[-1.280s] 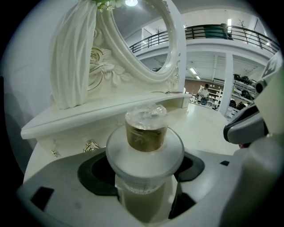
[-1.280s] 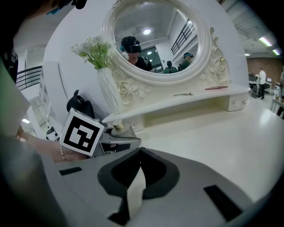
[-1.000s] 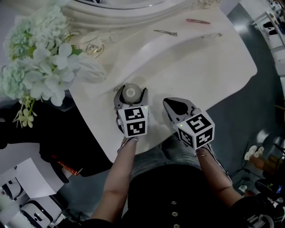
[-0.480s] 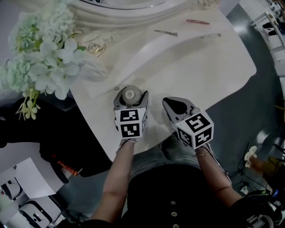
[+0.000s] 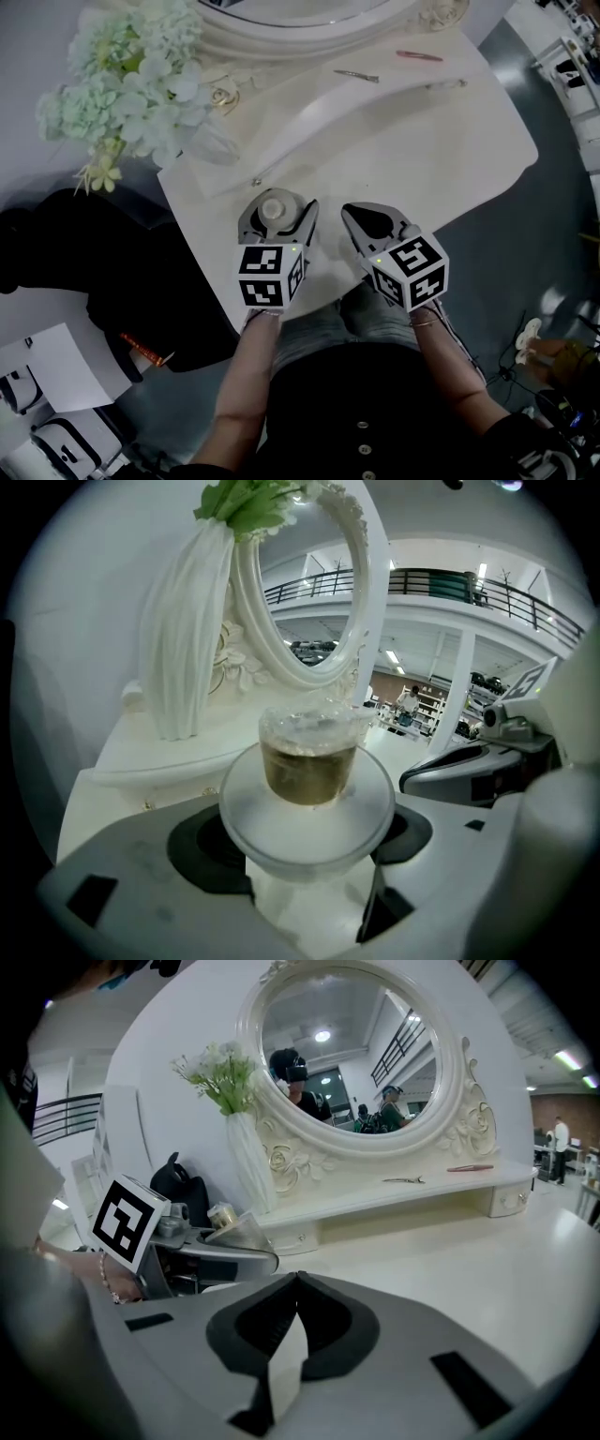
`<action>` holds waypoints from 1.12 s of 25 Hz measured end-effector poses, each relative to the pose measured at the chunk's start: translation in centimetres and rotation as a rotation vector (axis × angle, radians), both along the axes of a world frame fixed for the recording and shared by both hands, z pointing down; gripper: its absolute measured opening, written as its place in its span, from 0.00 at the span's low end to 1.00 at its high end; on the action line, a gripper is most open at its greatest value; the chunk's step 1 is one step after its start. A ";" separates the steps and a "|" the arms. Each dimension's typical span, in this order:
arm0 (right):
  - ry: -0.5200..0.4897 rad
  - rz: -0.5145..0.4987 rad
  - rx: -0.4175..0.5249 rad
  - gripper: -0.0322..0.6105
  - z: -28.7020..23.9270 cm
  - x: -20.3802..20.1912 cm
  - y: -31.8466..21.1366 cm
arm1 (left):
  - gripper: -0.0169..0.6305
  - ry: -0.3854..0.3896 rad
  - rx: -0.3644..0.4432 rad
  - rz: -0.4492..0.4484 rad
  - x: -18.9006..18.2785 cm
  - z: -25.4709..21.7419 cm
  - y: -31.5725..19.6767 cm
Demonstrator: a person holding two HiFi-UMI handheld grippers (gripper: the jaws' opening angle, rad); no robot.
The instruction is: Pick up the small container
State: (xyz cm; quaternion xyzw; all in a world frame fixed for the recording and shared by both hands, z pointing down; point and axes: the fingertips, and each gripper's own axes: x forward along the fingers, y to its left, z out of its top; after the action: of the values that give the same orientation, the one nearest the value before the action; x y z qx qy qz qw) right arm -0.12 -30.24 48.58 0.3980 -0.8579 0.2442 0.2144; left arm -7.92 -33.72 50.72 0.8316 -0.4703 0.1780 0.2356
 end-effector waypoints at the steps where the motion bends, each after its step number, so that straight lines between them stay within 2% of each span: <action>1: -0.005 -0.004 0.005 0.05 -0.3 -0.1 0.0 | 0.51 0.018 0.003 0.001 -0.1 -0.4 0.2; 4: -0.030 -0.038 0.026 0.05 -1.4 -0.9 0.1 | 0.51 0.058 0.018 -0.001 -0.4 -1.7 0.5; 9: -0.048 -0.088 0.073 0.05 -3.4 -2.0 -0.4 | 0.51 0.080 0.078 0.008 -1.1 -4.7 0.9; 13: 0.004 -0.098 0.124 0.05 -4.6 -2.3 -1.1 | 0.51 0.125 0.100 -0.006 -1.7 -7.0 1.2; 16: 0.002 -0.117 0.151 0.05 -5.8 -2.9 -1.2 | 0.51 0.154 0.099 -0.032 -2.4 -8.5 1.6; 22: -0.009 -0.145 0.204 0.05 -8.3 -4.0 -1.5 | 0.51 0.147 0.156 -0.018 -3.1 -11.3 2.3; 28: -0.011 -0.197 0.231 0.05 -9.8 -5.2 -0.9 | 0.51 0.130 0.178 -0.001 -3.7 -12.8 3.3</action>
State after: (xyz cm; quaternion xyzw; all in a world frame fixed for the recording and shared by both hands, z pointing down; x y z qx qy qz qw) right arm -5.31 -31.12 38.73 0.3327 -0.9164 0.1238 0.1852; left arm -11.63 -30.43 37.89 0.8589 -0.4682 0.0812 0.1910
